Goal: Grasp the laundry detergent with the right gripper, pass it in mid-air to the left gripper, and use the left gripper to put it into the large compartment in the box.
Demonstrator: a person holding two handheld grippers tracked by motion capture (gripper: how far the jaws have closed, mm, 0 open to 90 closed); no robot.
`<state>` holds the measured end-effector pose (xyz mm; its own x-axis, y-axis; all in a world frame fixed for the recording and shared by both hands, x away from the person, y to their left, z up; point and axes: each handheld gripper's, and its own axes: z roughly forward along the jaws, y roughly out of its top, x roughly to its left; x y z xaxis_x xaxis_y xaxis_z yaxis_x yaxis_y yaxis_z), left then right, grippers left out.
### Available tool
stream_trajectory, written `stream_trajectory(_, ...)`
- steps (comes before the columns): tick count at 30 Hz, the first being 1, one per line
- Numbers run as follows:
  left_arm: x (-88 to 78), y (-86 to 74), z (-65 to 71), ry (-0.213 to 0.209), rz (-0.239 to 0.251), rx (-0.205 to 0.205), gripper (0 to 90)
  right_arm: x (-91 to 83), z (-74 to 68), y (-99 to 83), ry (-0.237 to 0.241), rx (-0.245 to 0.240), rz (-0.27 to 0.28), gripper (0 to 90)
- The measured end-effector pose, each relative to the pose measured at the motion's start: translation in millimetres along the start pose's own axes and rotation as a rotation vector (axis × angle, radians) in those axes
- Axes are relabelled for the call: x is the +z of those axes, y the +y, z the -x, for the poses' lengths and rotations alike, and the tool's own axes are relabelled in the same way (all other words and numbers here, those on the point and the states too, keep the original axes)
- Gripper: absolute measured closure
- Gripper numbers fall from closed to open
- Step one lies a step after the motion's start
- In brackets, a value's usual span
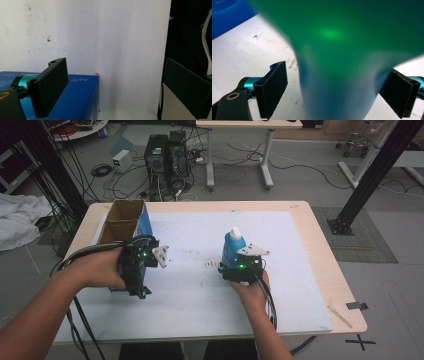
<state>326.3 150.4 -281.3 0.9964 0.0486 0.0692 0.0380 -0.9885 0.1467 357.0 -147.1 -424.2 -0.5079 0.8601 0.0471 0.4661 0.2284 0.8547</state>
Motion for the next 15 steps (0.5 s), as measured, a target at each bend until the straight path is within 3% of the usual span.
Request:
stream_trajectory(9,0.3,-0.5,-0.1,0.003,0.001,0.0,6.1,1.1,0.4,-0.3,-0.029,0.014,0.011,13.4)
stream_trajectory(15,1.0,0.2,0.3,-0.002,0.001,0.005,6.1,1.8,-2.2,-2.2,-0.036,0.02,0.025,19.4)
